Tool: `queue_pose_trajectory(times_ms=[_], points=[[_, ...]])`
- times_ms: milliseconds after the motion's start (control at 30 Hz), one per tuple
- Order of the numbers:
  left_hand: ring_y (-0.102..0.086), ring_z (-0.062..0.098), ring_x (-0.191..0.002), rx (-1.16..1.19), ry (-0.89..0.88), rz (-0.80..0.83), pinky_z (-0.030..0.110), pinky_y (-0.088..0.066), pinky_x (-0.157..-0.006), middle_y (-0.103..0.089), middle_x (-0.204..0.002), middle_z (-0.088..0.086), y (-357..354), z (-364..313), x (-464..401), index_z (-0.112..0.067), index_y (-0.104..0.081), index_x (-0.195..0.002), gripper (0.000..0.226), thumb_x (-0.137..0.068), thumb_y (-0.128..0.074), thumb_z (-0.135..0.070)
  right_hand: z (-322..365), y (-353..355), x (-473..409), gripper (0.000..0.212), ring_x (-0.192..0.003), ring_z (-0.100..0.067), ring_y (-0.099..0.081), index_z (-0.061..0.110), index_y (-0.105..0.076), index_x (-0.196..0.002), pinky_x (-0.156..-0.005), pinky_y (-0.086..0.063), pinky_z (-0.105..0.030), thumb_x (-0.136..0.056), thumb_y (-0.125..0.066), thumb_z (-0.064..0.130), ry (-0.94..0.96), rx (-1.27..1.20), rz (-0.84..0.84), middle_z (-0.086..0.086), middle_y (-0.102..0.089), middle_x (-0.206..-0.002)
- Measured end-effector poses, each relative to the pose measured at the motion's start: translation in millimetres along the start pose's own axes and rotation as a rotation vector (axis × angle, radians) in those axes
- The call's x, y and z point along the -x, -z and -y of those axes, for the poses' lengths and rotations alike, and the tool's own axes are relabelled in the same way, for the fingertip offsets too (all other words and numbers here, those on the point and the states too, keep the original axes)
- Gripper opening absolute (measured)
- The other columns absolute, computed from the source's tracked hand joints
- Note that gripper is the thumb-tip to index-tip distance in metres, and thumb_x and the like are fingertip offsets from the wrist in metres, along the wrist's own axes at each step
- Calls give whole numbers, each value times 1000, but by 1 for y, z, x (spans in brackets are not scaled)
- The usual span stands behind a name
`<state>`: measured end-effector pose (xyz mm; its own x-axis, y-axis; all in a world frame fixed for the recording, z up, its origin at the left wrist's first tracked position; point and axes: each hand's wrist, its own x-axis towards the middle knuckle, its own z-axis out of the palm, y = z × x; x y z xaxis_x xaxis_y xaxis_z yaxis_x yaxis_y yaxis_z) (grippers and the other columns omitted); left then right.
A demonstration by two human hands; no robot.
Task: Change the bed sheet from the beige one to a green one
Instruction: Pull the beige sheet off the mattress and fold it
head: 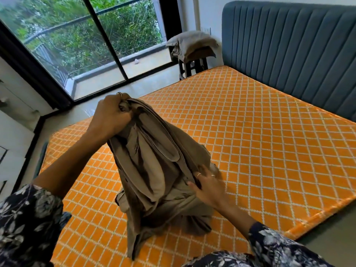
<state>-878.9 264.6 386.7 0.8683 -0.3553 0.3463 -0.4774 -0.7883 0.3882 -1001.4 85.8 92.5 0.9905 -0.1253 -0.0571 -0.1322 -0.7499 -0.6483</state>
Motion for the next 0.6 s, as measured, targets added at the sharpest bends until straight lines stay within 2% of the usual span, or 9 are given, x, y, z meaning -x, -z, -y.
queue_pose_trajectory(times_ms=[100,200,300,367,433,500,533,567,600], points=[[-56,23,-79,42,26,-18,32,-43,-71,-63,-80,12,4,-4,-1,-10,-65,-86,33,-66,-51,-33,-17,-13,1,50,-124,-40,-46,25,-55,-123,-95,-46,-48,-86,-42,57,-74,72,92,-12,-26,-151],[-50,17,-76,83,60,-54,28,-36,-69,-58,-76,6,14,-3,-9,-18,-63,-83,26,-66,-51,-34,-32,-21,2,48,-124,-44,-43,25,-47,-131,-97,-43,-49,-90,-49,49,-163,169,223,-12,-13,-154],[-52,17,-79,129,81,-101,31,-40,-70,-60,-81,8,26,4,-21,-12,-66,-89,32,-68,-56,-34,-39,-6,3,39,-109,-36,-57,20,-47,-133,-82,-50,-40,-96,-44,34,-231,220,215,-14,-48,-136],[-57,22,-85,104,95,-111,34,-44,-76,-64,-88,12,33,13,-30,-8,-68,-95,32,-75,-65,-32,-40,24,-13,30,-100,-35,-62,11,-53,-122,-71,-49,-36,-97,-40,23,-248,201,151,-16,-63,-117],[-59,27,-95,69,162,-140,35,-43,-77,-65,-98,15,40,31,-44,-6,-68,-104,25,-85,-67,-22,-35,83,-47,26,-88,-37,-67,5,-60,-109,-63,-50,-33,-96,-40,16,-308,78,32,-21,-68,-104],[-59,32,-102,51,268,-190,34,-41,-75,-65,-105,19,56,45,-58,-4,-67,-111,27,-88,-64,-19,-16,164,-92,17,-72,-38,-68,9,-58,-95,-48,-49,-27,-94,-41,11,-333,-73,-136,-24,-69,-96],[-59,35,-104,43,290,-223,36,-42,-76,-65,-107,22,68,48,-66,-4,-67,-113,30,-88,-64,-20,1,209,-114,15,-71,-40,-68,9,-57,-95,-48,-51,-30,-93,-42,8,-307,-92,-235,-25,-68,-96],[-58,38,-106,39,288,-270,39,-44,-80,-64,-109,25,86,43,-77,-2,-66,-114,32,-88,-65,-20,22,259,-137,18,-77,-42,-67,6,-57,-99,-55,-55,-37,-92,-41,7,-258,-95,-332,-27,-66,-99],[-58,39,-106,41,281,-318,41,-45,-84,-63,-110,28,106,39,-87,1,-66,-114,33,-88,-65,-21,48,305,-155,23,-88,-44,-65,0,-58,-107,-70,-55,-45,-93,-41,6,-203,-78,-424,-30,-63,-106]])
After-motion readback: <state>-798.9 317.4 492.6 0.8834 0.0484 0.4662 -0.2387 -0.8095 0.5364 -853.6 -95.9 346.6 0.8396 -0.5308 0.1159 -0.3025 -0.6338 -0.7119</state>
